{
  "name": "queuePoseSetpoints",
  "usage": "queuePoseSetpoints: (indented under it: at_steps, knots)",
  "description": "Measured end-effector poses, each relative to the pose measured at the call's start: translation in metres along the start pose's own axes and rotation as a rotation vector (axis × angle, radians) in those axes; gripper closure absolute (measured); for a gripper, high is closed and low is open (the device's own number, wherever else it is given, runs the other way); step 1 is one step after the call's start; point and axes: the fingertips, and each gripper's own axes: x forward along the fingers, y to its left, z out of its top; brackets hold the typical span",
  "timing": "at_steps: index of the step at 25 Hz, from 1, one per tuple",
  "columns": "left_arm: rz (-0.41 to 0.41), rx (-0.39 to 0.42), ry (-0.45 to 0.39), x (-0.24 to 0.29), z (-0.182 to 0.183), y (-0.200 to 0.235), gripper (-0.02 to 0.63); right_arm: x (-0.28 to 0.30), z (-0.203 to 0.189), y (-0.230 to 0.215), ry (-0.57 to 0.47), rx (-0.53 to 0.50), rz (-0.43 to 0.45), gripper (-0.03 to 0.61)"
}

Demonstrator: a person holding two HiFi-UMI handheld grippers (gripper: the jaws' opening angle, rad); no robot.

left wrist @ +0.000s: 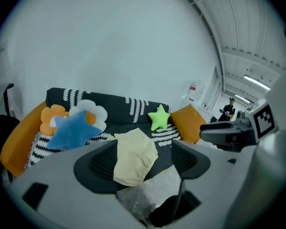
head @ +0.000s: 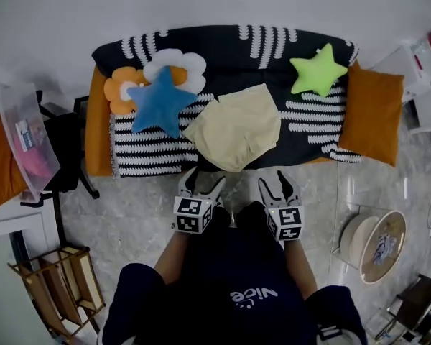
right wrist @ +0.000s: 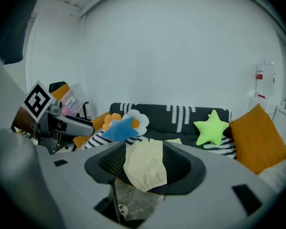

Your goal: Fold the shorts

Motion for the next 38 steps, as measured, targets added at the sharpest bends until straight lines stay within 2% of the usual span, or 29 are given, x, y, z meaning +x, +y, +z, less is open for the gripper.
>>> queuePoseSetpoints:
  at_steps: [6,12,17,22,27,30,34,38]
  knots:
    - [0.073,-0.085,0.028,0.019,-0.005,0.016,0.265,0.033,0.011,-0.017,0.028,-0.041,0.076,0.354]
    - [0.256,-0.222,0.021,0.056,0.005,0.050,0.279,0.101,0.045,-0.051,0.054,-0.137,0.244,0.385]
    - [0.372,-0.320,0.002,0.083,0.022,0.072,0.282,0.163,0.085,-0.070,0.065,-0.238,0.374,0.389]
    - [0.492,-0.448,-0.016,0.103,0.012,0.094,0.288,0.222,0.102,-0.085,0.083,-0.318,0.489,0.412]
    - [0.570,-0.491,0.008,0.122,-0.012,0.146,0.332,0.285,0.096,-0.077,0.106,-0.420,0.581,0.442]
    - [0.591,-0.575,0.043,0.146,-0.038,0.186,0.359,0.338,0.081,-0.066,0.145,-0.493,0.636,0.451]
    - [0.585,-0.662,0.084,0.183,-0.080,0.240,0.373,0.419,0.054,-0.053,0.208,-0.521,0.658,0.449]
    - [0.552,-0.661,0.187,0.215,-0.131,0.282,0.391,0.485,0.010,-0.037,0.320,-0.523,0.703,0.451]
